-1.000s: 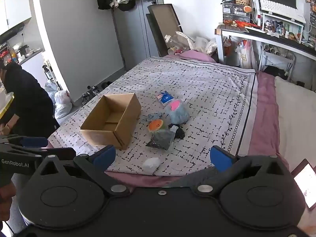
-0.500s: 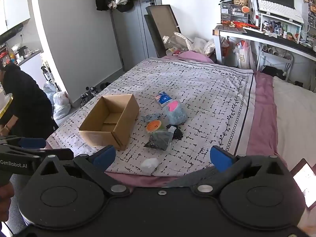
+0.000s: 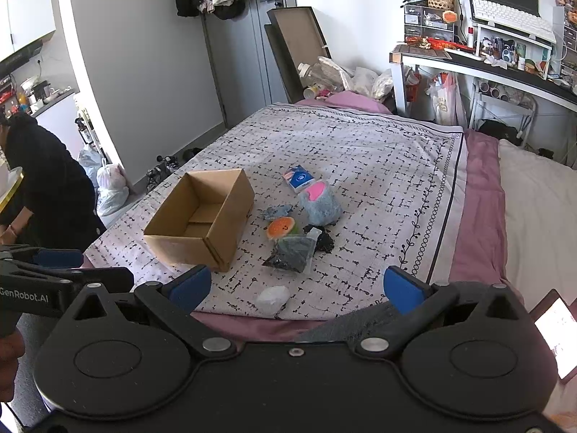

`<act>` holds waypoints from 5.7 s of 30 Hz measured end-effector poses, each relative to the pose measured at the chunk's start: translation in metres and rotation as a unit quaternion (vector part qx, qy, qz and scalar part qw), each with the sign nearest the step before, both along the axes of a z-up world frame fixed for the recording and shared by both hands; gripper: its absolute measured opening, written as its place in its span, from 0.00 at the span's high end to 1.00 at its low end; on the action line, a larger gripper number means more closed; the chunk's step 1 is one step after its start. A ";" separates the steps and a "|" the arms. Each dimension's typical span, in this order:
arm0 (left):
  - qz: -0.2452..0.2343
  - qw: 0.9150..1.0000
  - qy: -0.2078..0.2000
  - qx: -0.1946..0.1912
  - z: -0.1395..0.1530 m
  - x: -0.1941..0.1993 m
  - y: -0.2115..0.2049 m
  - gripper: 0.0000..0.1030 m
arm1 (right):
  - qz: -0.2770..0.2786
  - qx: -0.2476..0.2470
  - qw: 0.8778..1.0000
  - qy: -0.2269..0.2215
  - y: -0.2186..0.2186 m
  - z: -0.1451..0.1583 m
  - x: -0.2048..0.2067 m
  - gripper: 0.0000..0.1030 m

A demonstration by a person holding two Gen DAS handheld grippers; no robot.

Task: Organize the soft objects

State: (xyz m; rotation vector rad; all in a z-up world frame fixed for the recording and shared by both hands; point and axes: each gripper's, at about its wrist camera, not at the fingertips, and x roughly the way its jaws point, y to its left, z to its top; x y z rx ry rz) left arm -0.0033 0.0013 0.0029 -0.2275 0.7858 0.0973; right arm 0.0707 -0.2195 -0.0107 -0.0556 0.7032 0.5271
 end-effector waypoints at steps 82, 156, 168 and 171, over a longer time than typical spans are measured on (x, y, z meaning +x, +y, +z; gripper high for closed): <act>-0.012 0.999 0.025 -0.033 -0.031 0.061 0.007 0.03 | -0.035 -0.003 0.997 0.072 0.002 -0.040 0.057 0.00; 0.021 0.967 0.185 -0.174 -0.205 0.191 0.042 0.58 | -0.020 0.027 0.973 0.230 0.091 -0.173 0.208 0.20; 0.026 0.968 0.177 -0.177 -0.211 0.188 0.053 0.58 | -0.031 0.039 0.969 0.241 0.105 -0.186 0.215 0.28; 0.029 0.969 0.174 -0.173 -0.210 0.186 0.054 0.58 | -0.028 0.043 0.970 0.239 0.108 -0.188 0.215 0.37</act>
